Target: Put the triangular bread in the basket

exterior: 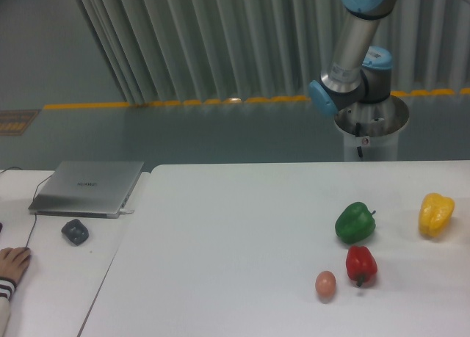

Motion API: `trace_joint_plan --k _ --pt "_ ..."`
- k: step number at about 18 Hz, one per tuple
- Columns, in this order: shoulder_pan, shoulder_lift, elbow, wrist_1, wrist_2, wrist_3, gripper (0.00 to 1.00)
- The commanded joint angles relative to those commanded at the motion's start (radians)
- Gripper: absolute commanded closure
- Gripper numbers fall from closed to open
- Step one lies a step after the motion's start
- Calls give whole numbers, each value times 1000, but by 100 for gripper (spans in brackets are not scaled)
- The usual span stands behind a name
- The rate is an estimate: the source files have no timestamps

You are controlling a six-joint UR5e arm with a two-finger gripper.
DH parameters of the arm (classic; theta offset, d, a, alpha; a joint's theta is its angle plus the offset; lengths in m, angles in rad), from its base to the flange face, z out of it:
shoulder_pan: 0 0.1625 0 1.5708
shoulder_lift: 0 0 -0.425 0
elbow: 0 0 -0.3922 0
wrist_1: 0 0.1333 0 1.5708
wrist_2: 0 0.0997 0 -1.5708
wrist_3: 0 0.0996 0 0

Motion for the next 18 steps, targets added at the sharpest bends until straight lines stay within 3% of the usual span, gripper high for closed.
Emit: trace_joint_plan --k 8,18 --pt "3 8 5 -9 -35 -6 0" --pt "-73 44 5 -89 -28 -207 0"
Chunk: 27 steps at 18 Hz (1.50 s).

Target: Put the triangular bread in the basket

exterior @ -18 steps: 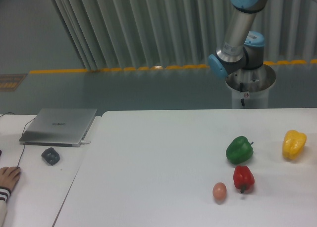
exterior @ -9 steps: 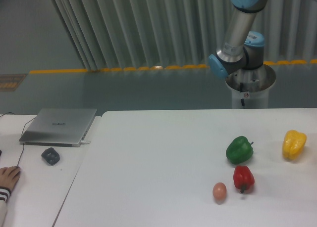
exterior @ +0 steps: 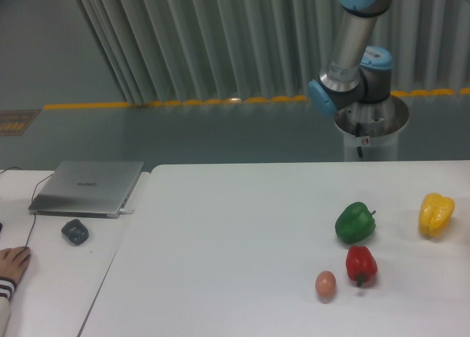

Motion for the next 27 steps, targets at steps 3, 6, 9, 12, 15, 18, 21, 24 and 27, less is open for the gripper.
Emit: trace_joint_plan --k 3,6,9,12,15,18,21,24,27 --pt "-38 14 -5 -3 2 -58 0" --pt "-63 15 -5 -3 -5 -158 0" --pt "-74 15 -8 -3 -5 -212 0" --pt "-86 20 -31 -2 -17 -241 0" --pt "-91 34 -55 6 -40 -242 0" --pt "-100 34 -68 29 -22 -253 0" --pt "-144 46 -71 29 59 -236 0" --pt "-184 52 -72 28 156 -244 0" --pt "-203 49 -71 32 166 -249 0"
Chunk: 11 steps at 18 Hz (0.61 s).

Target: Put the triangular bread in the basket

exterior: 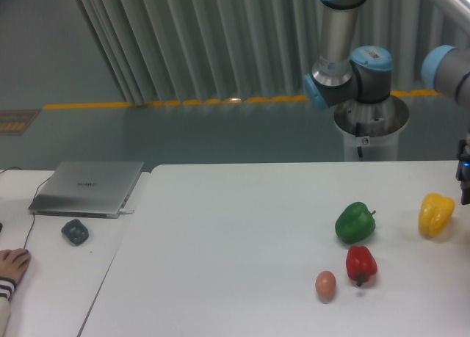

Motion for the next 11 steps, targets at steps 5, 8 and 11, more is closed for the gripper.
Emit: trace_joint_plan --k 5,8,11 --pt "0 3 -5 -3 -11 2 0" --pt "0 5 -6 -3 -12 2 0" --pt "2 5 -6 -2 -12 2 0"
